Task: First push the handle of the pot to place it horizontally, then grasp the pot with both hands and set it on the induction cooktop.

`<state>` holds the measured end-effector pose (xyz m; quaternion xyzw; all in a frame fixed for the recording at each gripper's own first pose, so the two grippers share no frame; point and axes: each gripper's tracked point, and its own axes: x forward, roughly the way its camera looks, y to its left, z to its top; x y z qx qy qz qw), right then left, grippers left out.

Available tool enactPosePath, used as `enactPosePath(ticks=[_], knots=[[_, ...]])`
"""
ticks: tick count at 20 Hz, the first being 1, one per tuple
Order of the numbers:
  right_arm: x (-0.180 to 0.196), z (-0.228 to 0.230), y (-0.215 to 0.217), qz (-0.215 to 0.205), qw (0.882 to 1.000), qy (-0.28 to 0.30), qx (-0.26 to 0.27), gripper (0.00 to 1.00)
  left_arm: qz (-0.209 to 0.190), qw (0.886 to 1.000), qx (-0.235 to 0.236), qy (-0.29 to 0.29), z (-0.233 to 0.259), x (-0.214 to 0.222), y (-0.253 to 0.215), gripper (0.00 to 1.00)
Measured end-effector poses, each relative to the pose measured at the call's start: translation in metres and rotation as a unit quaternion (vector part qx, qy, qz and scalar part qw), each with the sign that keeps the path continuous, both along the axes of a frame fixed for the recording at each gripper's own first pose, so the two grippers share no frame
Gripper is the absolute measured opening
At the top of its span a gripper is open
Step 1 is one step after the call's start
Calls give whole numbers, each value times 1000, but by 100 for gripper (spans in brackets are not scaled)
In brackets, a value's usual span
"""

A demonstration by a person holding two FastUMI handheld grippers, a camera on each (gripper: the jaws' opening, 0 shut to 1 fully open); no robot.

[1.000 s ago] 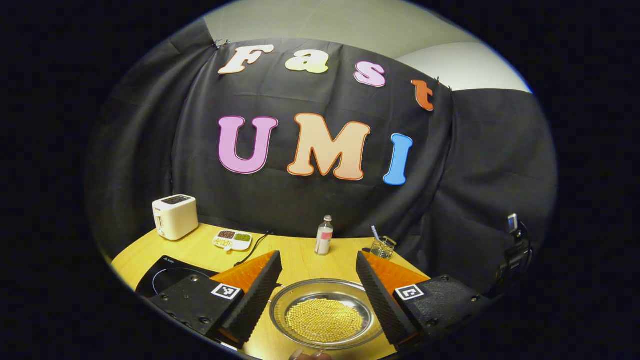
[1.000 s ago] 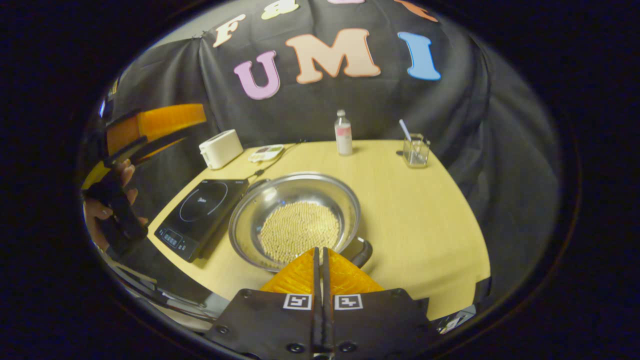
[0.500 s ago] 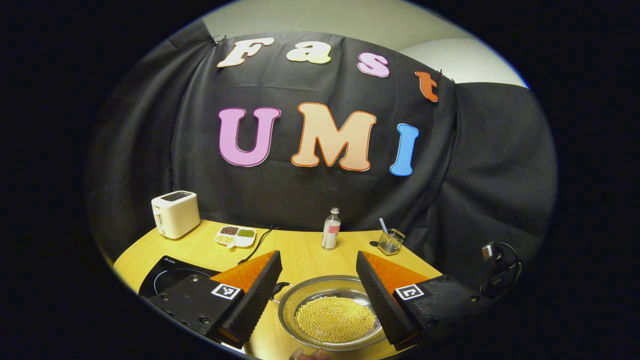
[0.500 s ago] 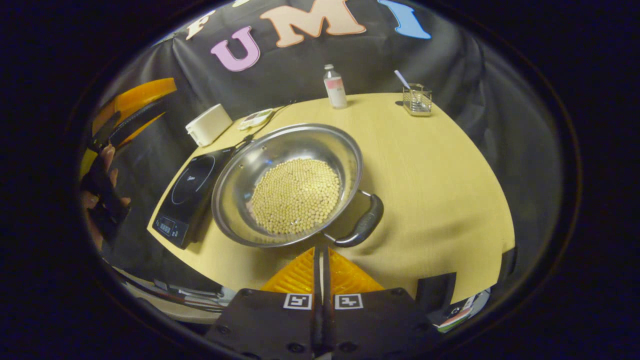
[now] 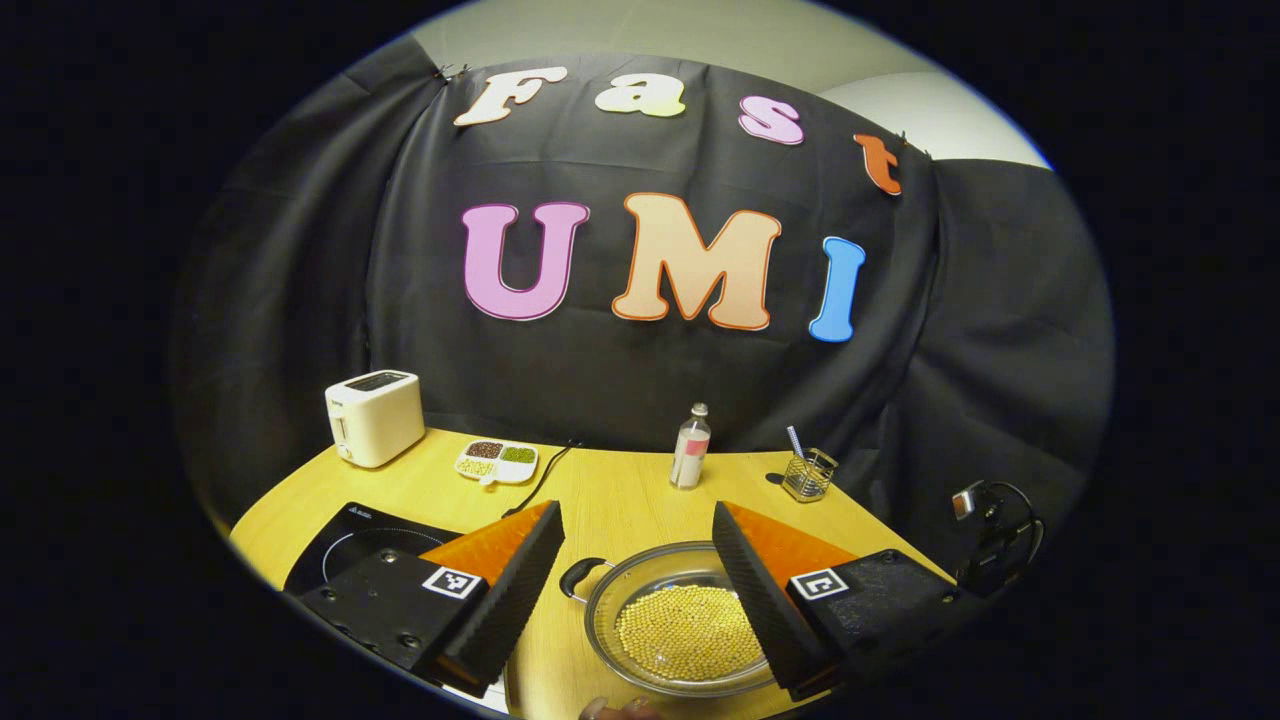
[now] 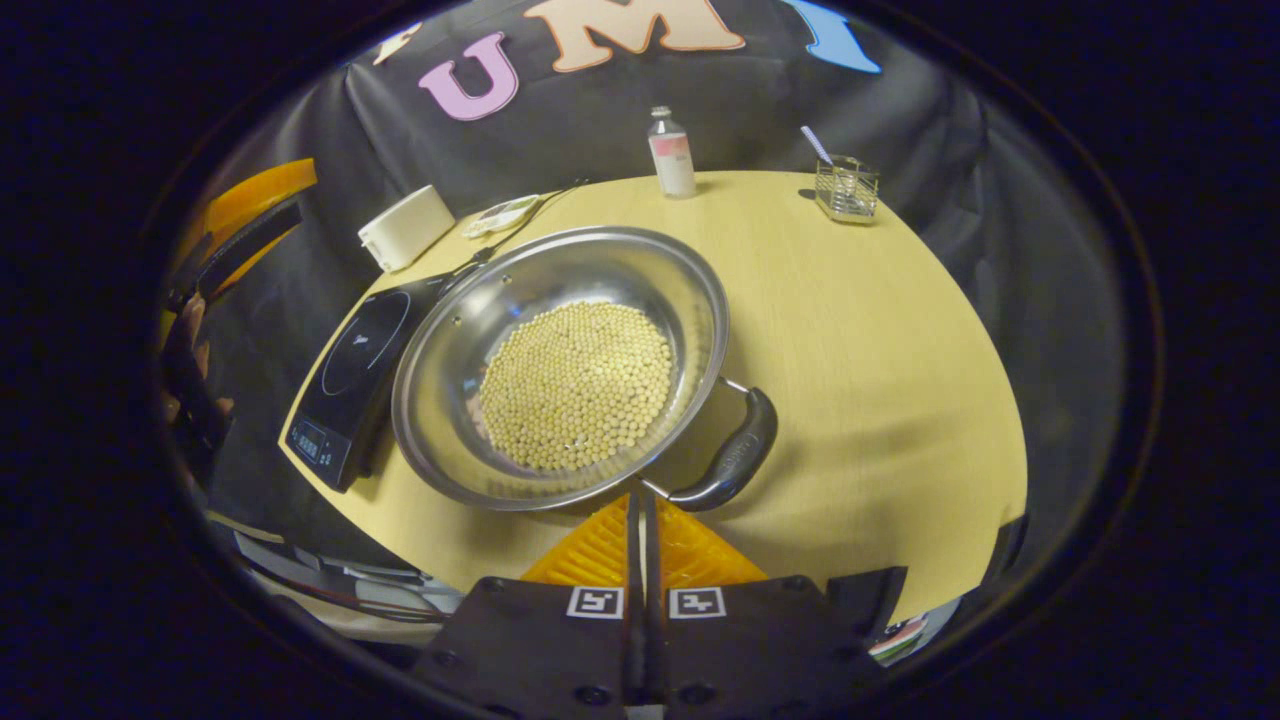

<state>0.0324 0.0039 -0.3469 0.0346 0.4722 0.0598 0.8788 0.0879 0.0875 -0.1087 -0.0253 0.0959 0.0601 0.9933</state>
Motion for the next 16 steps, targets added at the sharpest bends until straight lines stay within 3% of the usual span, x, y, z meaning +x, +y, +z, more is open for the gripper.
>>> enactPosePath(ticks=[15, 16], knots=[[54, -3, -39, 14, 999, -19, -31, 2, 24, 999, 0, 27, -16, -3, 16, 97], [56, -3, -41, 14, 999, -19, -32, 2, 26, 999, 1, 28, -17, -4, 16, 94]])
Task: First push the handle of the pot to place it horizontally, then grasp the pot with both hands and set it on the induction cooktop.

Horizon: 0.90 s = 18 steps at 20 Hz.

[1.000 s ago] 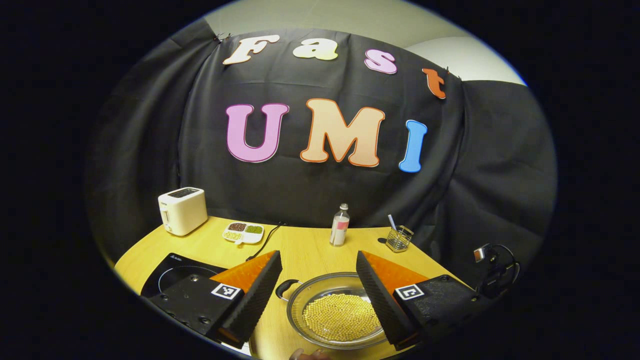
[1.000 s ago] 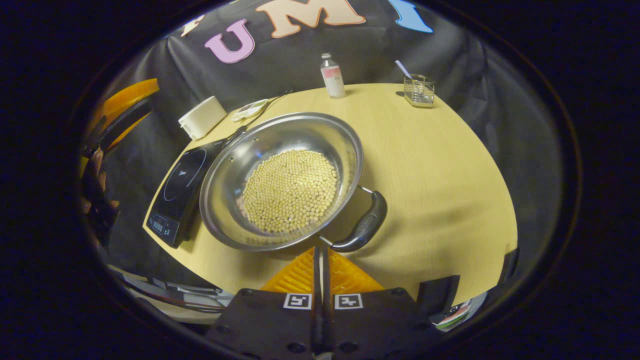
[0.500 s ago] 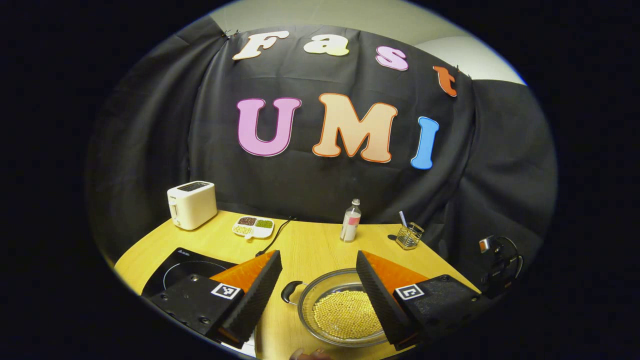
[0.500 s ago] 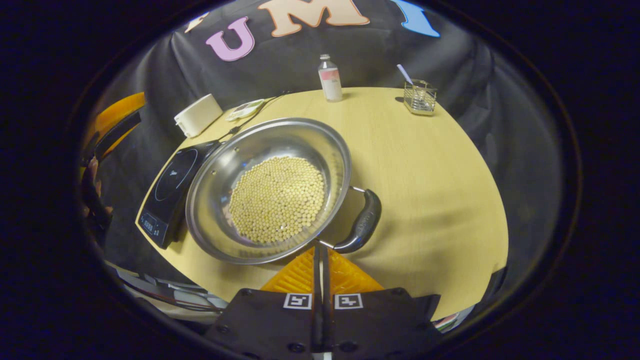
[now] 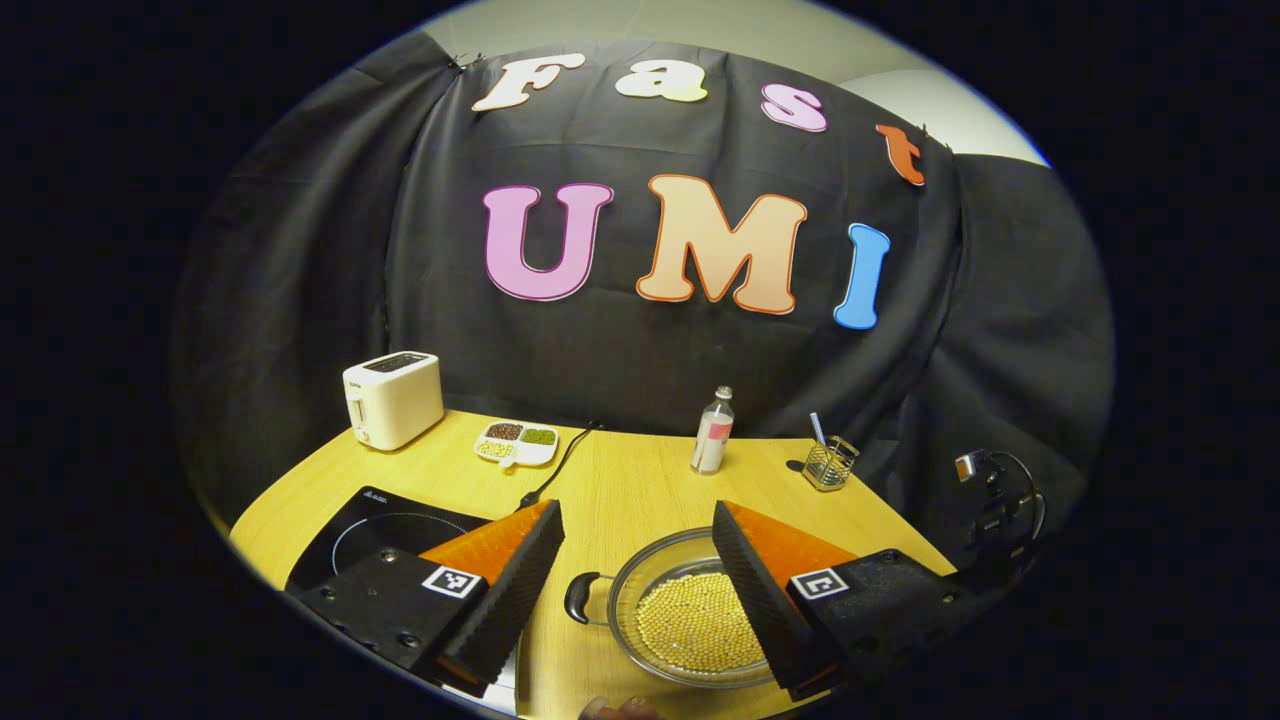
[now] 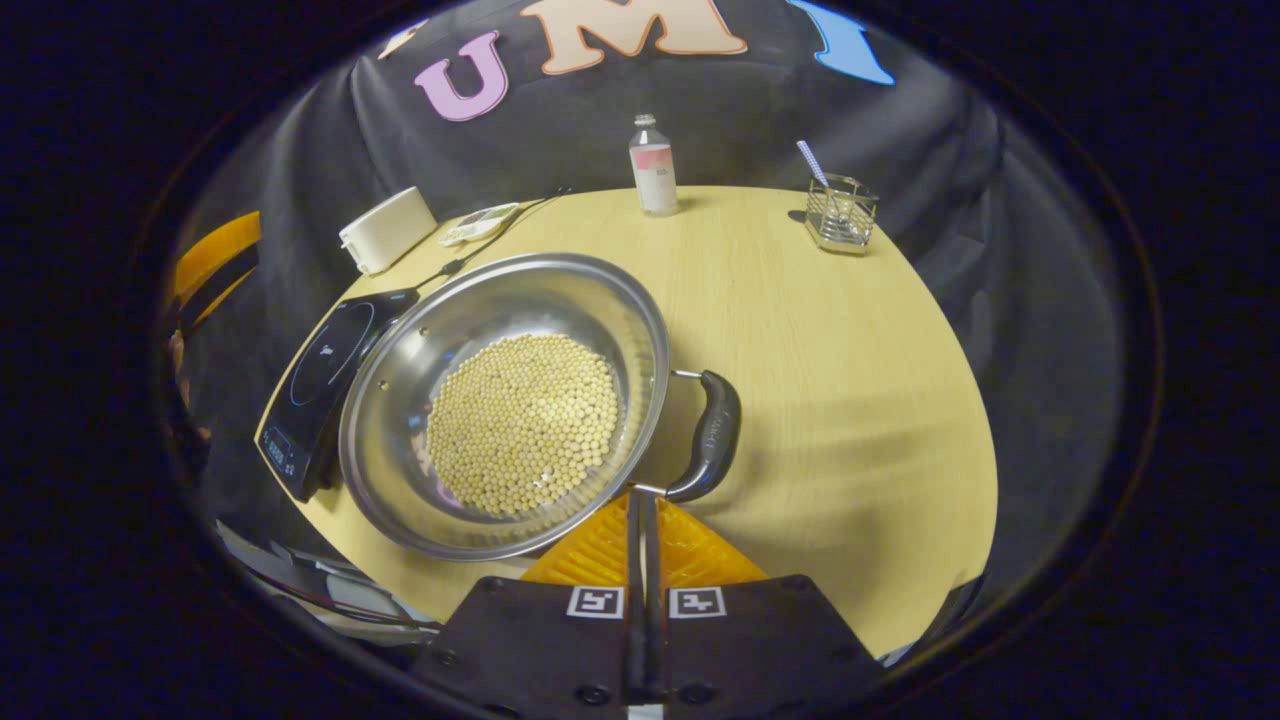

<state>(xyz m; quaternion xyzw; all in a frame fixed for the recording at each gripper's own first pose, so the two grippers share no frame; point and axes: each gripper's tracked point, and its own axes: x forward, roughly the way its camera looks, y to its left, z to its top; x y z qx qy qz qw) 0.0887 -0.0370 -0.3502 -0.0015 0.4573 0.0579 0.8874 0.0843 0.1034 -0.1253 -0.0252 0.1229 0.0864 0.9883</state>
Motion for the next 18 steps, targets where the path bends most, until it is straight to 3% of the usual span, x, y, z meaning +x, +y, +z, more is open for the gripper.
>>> enactPosePath(ticks=[1, 18], knots=[[2, 0, -1, 0, 1000, -1, -1, 2, 0, 1000, 1, 2, -1, 0, 1, 97], [10, 0, -15, -6, 1000, -12, -19, 2, 17, 1000, -4, 15, -9, -8, 12, 97]])
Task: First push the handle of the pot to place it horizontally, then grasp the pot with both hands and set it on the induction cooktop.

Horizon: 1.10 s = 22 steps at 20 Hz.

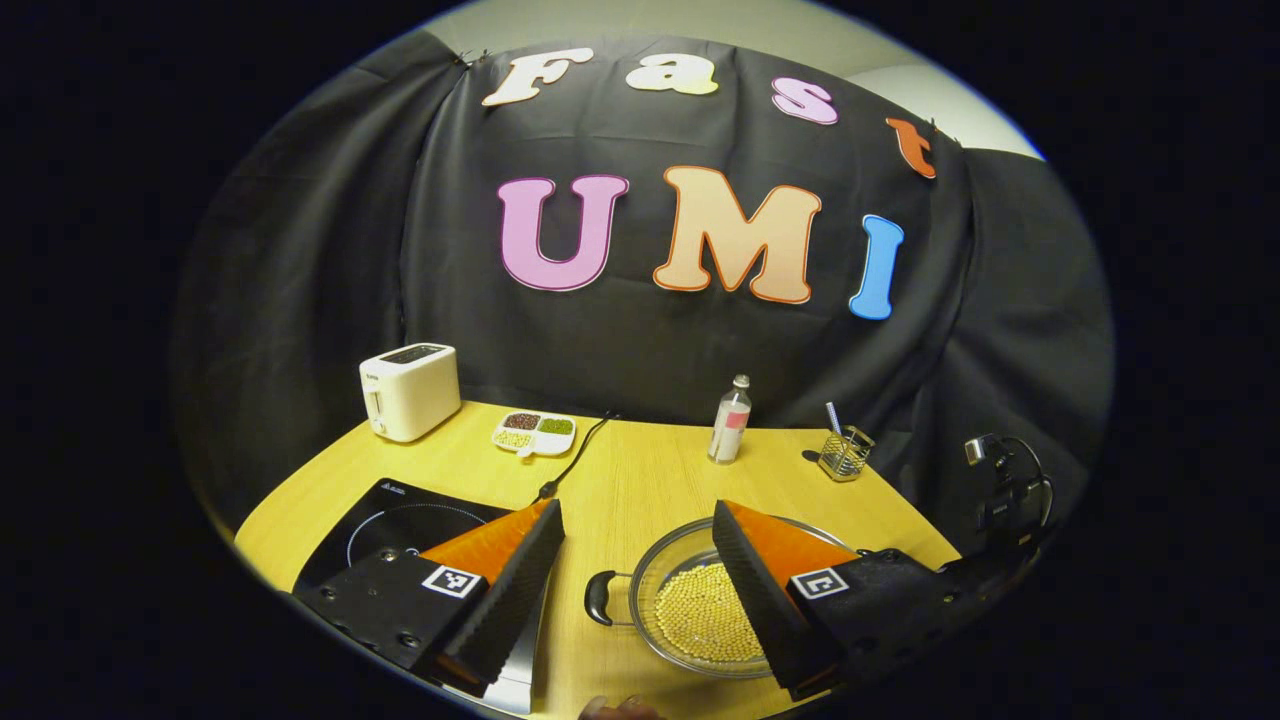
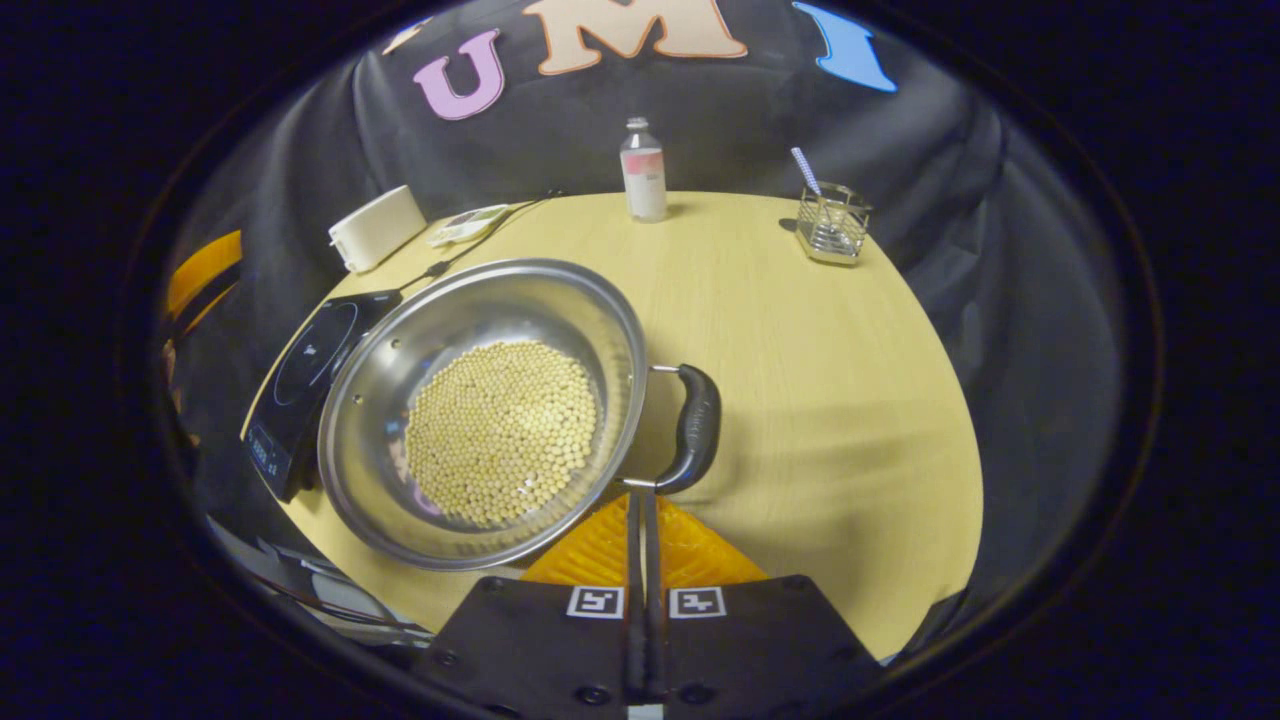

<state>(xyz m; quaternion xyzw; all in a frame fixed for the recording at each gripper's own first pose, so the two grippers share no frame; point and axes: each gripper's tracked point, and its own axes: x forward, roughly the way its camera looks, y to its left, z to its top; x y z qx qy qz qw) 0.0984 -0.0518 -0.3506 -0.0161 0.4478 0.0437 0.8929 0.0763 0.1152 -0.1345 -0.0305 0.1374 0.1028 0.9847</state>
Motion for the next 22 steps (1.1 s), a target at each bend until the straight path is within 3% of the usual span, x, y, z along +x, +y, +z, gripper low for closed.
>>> enactPosePath(ticks=[4, 7, 10, 11, 14, 16, 18, 22], knots=[[-1, 17, -4, -8, 1000, -17, 5, 3, -6, 1000, -1, 3, -1, 2, -3, 100], [3, 30, -2, -13, 999, -30, 13, 4, -11, 1000, 0, 3, 0, 1, -5, 97], [6, 47, 1, -20, 999, -48, 15, 47, -17, 1000, 2, 3, 0, 1, -7, 100], [7, 49, 0, -23, 998, -50, 18, 47, -17, 1000, 1, 4, -2, 1, -7, 97], [10, 51, 1, -34, 998, -52, 27, 80, -18, 1000, -5, 14, -10, -1, -8, 97], [12, 52, 1, -34, 998, -53, 28, 84, -19, 1000, -9, 22, -17, -3, -7, 97], [14, 54, 3, -35, 998, -55, 26, 100, -19, 999, -11, 33, -24, -3, -6, 97], [20, 49, 3, -36, 998, -52, 22, 95, -19, 998, -22, 54, -47, 2, -2, 97]])
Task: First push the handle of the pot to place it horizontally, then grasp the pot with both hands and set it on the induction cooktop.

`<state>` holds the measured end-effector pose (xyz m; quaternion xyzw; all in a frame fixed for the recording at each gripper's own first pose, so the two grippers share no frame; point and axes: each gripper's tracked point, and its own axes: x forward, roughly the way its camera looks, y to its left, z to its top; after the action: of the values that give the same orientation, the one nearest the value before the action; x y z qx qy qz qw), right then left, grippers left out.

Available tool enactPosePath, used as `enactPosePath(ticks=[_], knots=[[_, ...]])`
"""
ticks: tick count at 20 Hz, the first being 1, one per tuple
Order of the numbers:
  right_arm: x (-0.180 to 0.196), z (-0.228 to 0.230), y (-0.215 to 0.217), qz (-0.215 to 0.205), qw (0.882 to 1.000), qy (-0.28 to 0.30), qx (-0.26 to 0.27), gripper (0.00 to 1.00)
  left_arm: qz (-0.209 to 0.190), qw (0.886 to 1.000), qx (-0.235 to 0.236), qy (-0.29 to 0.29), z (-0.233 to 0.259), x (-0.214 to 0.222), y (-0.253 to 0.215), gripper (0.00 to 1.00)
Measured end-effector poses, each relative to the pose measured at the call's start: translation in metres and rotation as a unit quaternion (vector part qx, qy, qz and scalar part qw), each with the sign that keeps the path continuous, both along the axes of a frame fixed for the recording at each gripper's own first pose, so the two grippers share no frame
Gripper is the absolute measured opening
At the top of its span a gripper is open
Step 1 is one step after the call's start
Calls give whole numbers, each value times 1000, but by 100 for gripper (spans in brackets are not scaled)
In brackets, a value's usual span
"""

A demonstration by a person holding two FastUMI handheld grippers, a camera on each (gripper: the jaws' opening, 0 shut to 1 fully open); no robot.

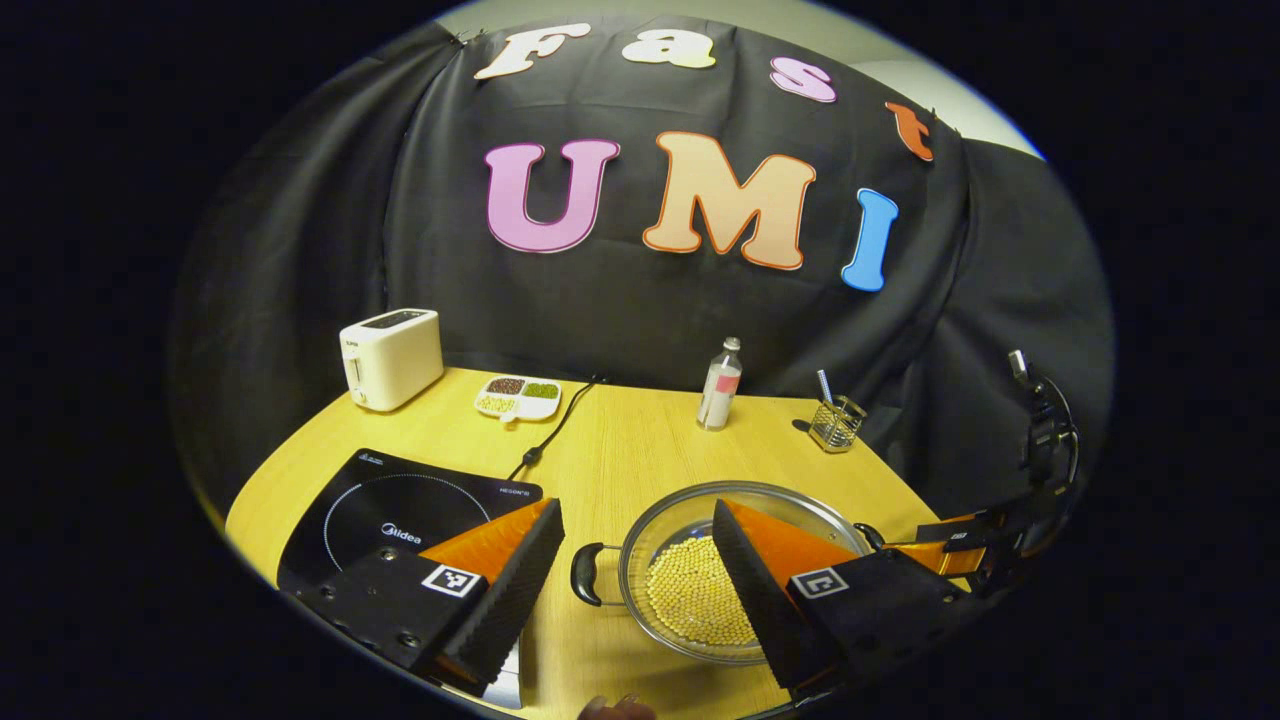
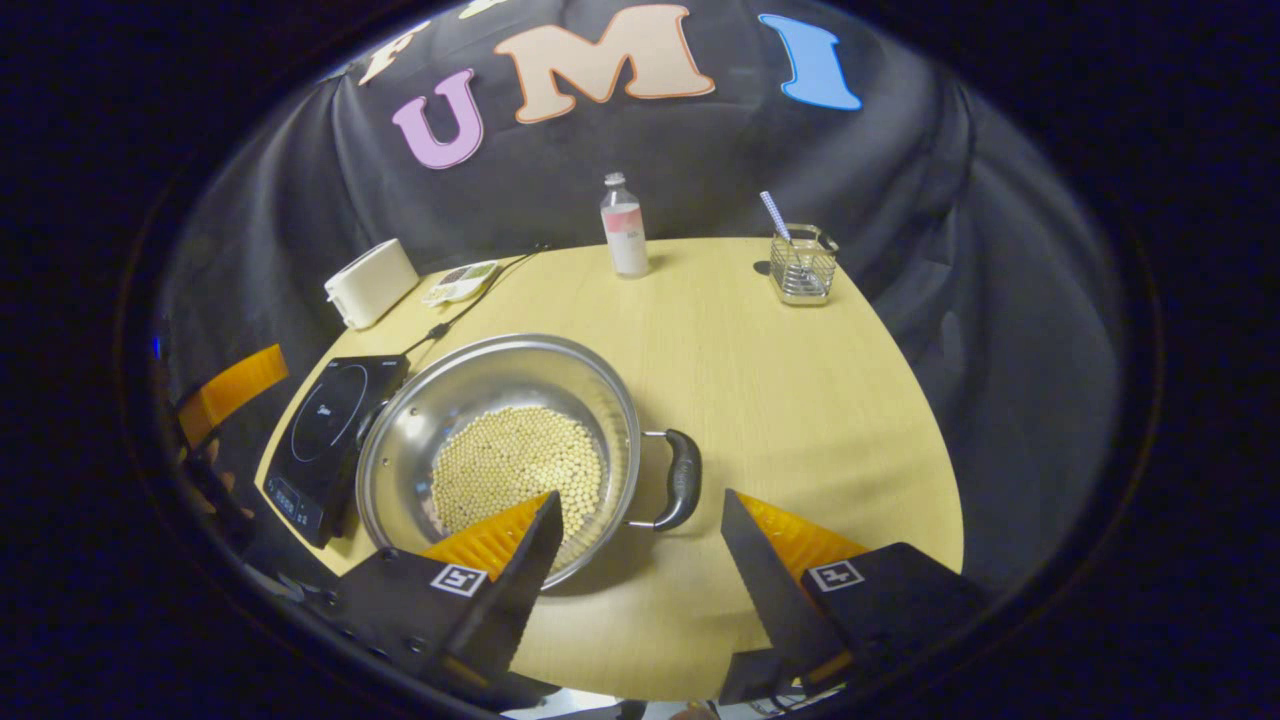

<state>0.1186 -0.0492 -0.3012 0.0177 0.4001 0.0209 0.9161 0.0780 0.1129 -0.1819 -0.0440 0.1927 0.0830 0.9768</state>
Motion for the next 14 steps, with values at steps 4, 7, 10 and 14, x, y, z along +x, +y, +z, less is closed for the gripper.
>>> enactPosePath(ticks=[4, 7, 10, 14], knots=[[10, -8, -1, -4, 1000, 4, -5, 95, 14, 999, -17, 30, -33, 8, 13, 97], [16, -17, -2, -5, 1000, 11, -10, 95, 13, 998, -33, 58, -59, 18, 17, 98], [25, -29, -2, -7, 1000, 20, -13, 95, 9, 996, -36, 85, -80, 26, 18, 98], [35, -44, -3, -17, 999, 31, -16, 100, 12, 993, -17, 117, -100, 26, 25, 98]])
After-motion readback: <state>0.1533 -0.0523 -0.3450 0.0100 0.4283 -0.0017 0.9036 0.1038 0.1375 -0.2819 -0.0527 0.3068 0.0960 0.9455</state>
